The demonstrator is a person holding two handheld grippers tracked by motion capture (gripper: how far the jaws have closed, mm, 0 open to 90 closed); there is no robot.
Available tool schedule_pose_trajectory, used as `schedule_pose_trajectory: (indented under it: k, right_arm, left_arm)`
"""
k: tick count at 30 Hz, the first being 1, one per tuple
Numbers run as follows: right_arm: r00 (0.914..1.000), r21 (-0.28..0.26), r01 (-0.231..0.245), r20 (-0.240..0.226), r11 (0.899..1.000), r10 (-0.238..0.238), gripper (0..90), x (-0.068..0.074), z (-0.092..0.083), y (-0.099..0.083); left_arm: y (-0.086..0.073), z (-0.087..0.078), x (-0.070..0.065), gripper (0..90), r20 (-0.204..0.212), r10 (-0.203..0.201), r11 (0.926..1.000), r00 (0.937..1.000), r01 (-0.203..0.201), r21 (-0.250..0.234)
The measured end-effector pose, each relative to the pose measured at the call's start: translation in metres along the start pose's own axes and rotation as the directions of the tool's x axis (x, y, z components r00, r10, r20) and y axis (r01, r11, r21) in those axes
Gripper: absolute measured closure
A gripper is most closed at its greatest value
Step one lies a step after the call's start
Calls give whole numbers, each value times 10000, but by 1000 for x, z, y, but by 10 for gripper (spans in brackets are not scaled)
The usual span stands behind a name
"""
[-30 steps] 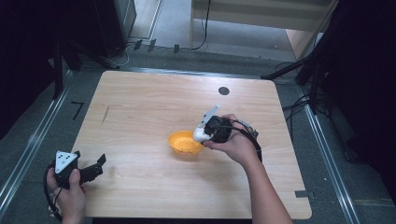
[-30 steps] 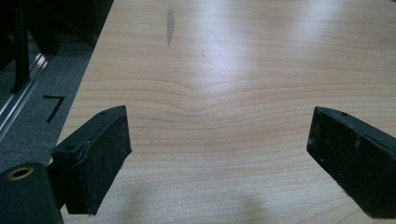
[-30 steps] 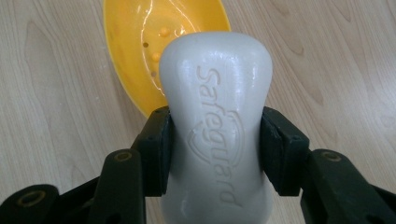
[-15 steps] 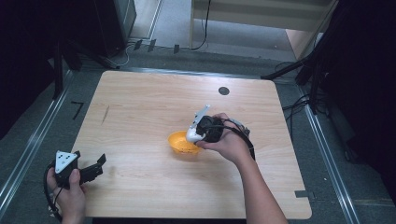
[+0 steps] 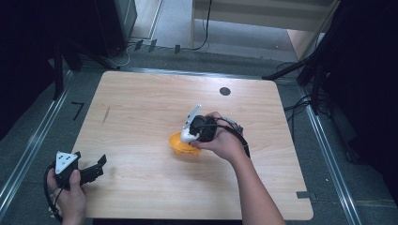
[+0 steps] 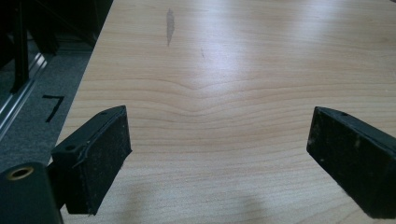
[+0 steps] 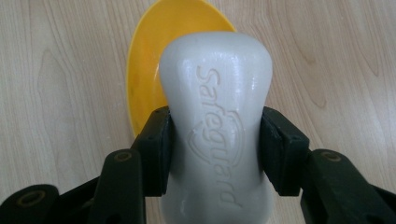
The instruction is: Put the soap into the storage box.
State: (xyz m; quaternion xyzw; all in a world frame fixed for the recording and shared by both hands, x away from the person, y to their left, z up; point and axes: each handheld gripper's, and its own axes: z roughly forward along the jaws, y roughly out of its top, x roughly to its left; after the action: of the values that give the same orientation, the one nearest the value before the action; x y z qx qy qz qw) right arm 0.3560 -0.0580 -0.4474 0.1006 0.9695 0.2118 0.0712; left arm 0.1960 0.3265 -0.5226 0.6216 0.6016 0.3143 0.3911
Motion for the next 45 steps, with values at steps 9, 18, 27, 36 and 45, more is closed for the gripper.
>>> schedule_pose_trajectory:
  k: [9, 18, 27, 36, 45]
  right_arm:
    - [9998, 134, 184, -124, 9997, -182, 512, 1, 6, 8]
    - [9989, 524, 363, -303, 9980, -348, 512, -1, 20, 11]
    - [9977, 677, 520, -475, 9964, -488, 511, 0, 31, 12]
    - [9963, 440, 265, -824, 9987, -228, 457, 0, 31, 11]
    - [9975, 112, -72, -702, 9999, 79, 443, -4, 15, 1]
  left_arm:
    - [0, 0, 0, 68, -2, 0, 10000, 10000, 0, -2]
    - [0, 0, 0, 68, -10, 4, 10000, 10000, -4, -1]
    - [0, 0, 0, 68, -18, -7, 10000, 10000, 7, 4]
    - [0, 0, 1, 68, 34, -72, 10000, 10000, 72, 9]
    - [0, 0, 1, 68, 10, -47, 10000, 10000, 47, -8]
